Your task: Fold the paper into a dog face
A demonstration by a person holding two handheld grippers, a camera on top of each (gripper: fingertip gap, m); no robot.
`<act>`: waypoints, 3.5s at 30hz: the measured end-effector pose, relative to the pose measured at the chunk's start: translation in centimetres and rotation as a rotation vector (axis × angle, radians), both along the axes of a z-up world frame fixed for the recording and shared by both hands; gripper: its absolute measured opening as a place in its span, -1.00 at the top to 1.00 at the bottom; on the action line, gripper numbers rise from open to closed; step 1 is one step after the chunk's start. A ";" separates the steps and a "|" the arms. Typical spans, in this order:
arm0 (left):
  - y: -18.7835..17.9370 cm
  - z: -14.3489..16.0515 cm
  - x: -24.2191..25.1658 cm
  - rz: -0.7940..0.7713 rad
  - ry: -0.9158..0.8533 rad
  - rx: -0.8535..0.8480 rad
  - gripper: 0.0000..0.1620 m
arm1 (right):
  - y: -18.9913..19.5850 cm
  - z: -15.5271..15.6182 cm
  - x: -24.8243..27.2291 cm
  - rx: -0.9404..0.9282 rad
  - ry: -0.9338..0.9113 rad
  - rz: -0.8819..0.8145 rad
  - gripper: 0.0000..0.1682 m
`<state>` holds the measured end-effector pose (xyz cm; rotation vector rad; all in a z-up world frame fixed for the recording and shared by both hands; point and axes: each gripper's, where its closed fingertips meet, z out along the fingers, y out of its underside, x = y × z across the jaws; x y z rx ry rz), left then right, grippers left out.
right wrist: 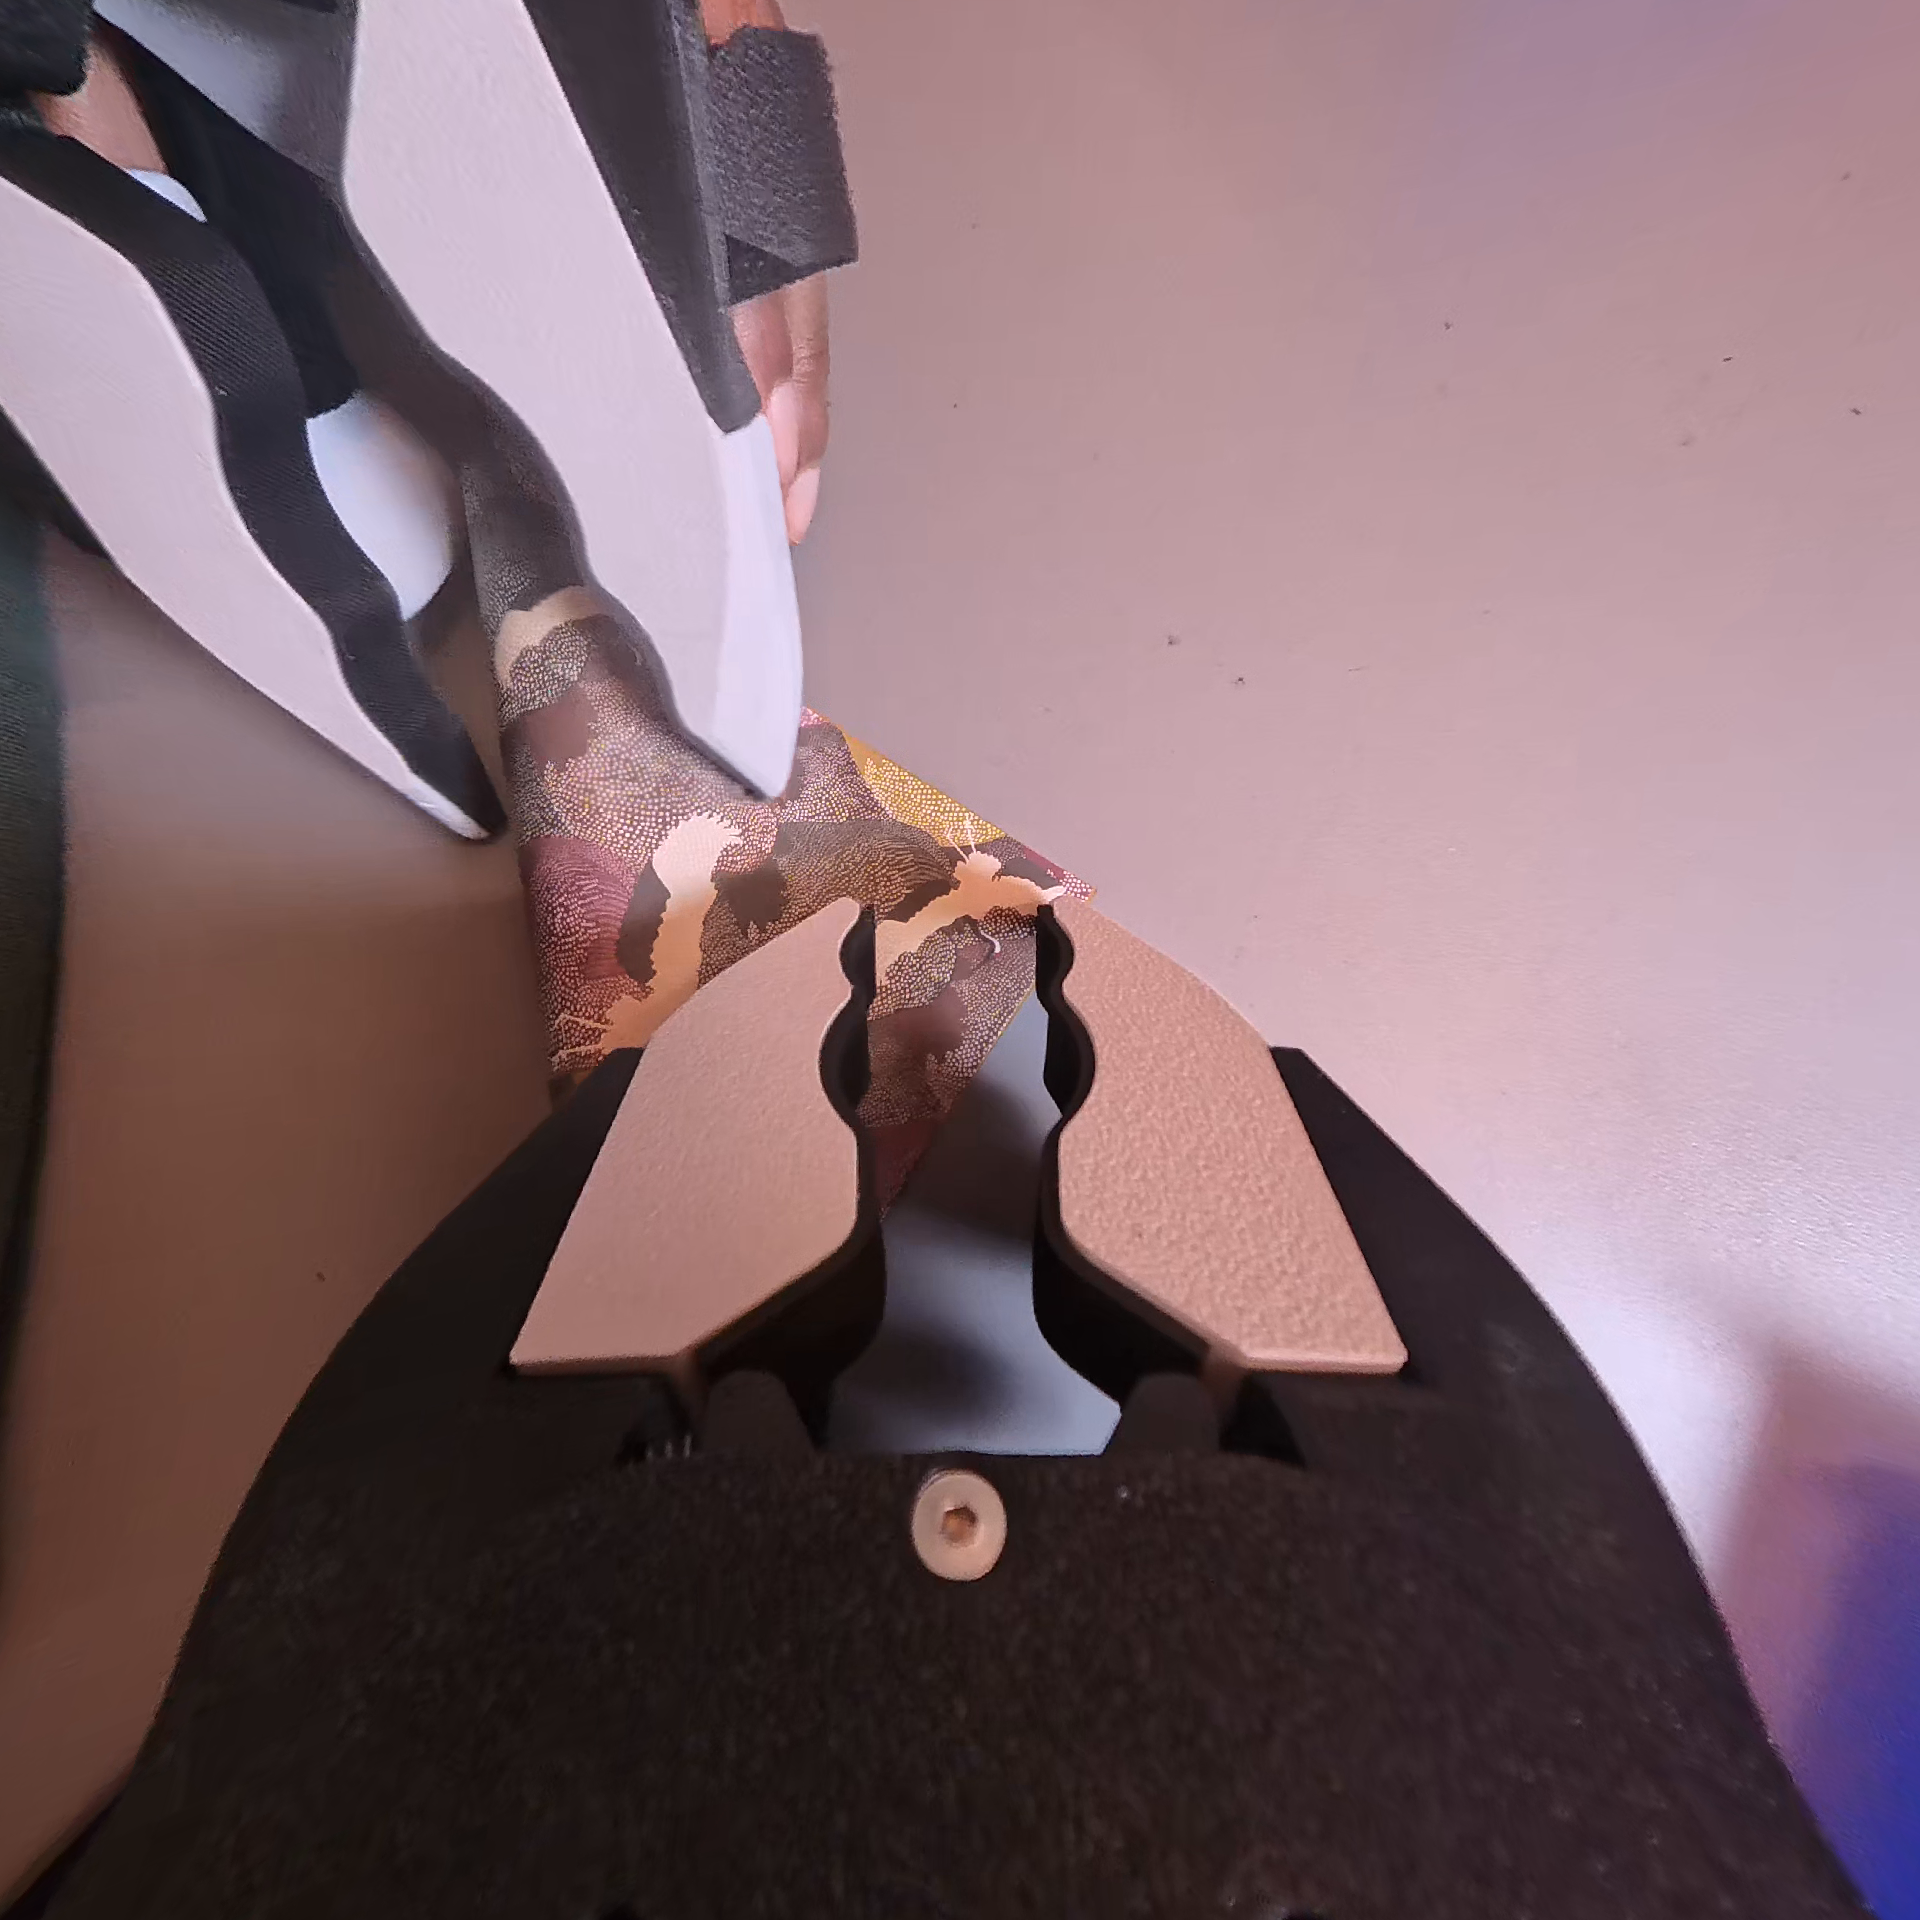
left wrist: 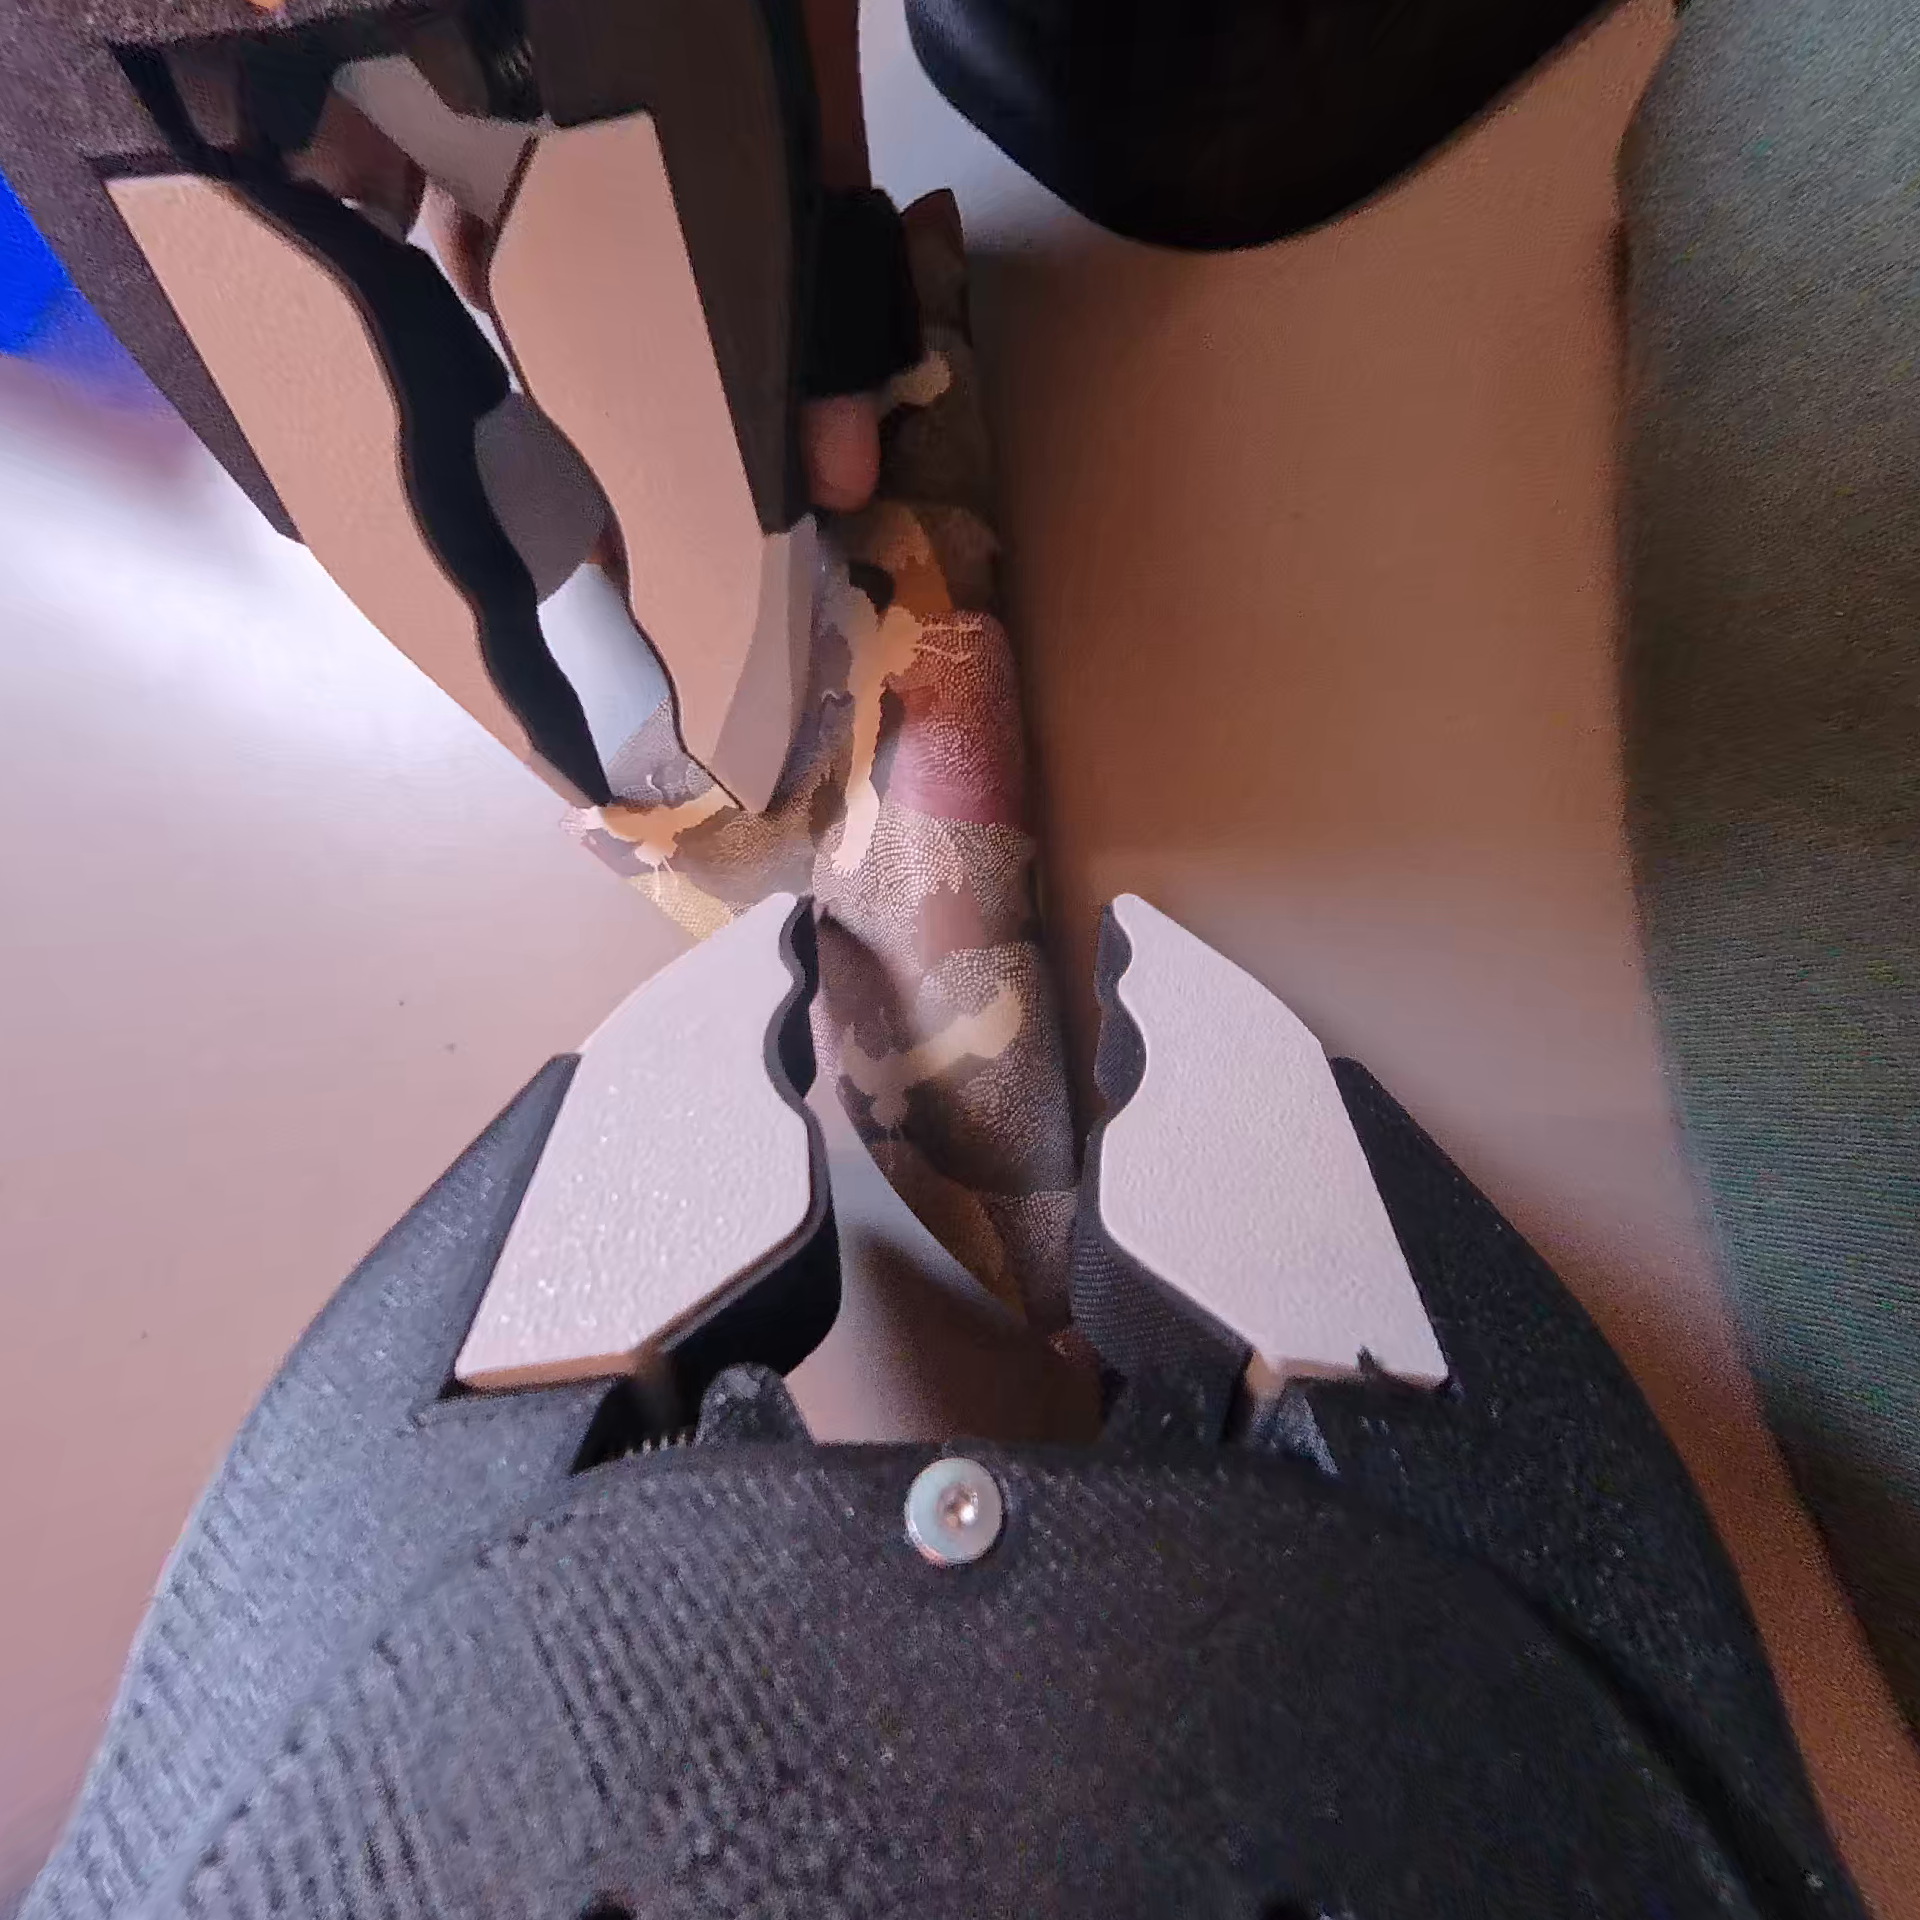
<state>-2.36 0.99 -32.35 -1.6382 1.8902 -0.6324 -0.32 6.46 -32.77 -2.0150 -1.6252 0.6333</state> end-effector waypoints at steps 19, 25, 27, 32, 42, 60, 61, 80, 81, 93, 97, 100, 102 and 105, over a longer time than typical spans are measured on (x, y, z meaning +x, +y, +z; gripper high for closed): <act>-0.5 -0.3 0.3 0.012 0.018 -0.050 0.40 | 1.3 -0.1 0.5 0.026 -0.014 -0.081 0.69; -0.7 -0.3 0.3 0.020 0.022 -0.060 0.42 | 1.6 0.5 1.0 0.053 -0.011 -0.069 0.66; -0.7 -0.3 0.3 0.019 0.022 -0.059 0.44 | 0.7 1.2 1.1 0.006 0.015 -0.029 0.70; -0.4 -0.2 0.2 0.027 0.022 -0.035 0.51 | -0.7 0.7 0.8 -0.022 -0.016 0.014 0.70; 0.1 -0.1 0.1 0.042 0.030 0.018 0.56 | -0.4 0.0 0.3 0.012 -0.026 0.015 0.67; 0.4 -0.1 -0.3 0.068 0.025 -0.010 0.41 | 0.9 -0.1 -0.1 0.048 0.012 0.002 0.59; 0.4 -0.1 -0.3 0.070 0.025 -0.012 0.40 | 1.0 -0.1 -0.1 0.047 0.010 0.004 0.60; 2.7 2.6 0.5 0.197 -0.188 -0.449 0.16 | 1.7 -0.1 -0.4 0.038 -0.015 0.013 0.81; 3.1 3.0 0.5 0.212 -0.213 -0.490 0.16 | 1.7 -0.1 -0.4 0.039 -0.015 0.016 0.81; 8.5 0.1 -0.1 0.341 -0.064 -0.247 0.58 | 2.1 0.0 -0.6 0.072 0.011 0.023 0.96; 9.2 -0.4 0.0 0.311 -0.011 -0.046 0.82 | 2.2 -0.1 -0.6 0.069 0.011 0.028 1.00; 8.7 -0.4 0.4 0.279 -0.019 -0.042 0.85 | 2.2 -0.1 -0.6 0.073 0.009 0.029 1.00; 8.5 -0.4 0.6 0.277 -0.045 -0.094 0.78 | 2.2 0.0 -0.6 0.075 0.008 0.029 1.00; 8.7 -0.4 0.7 0.276 -0.052 -0.083 0.78 | 2.2 0.0 -0.6 0.080 0.008 0.029 1.00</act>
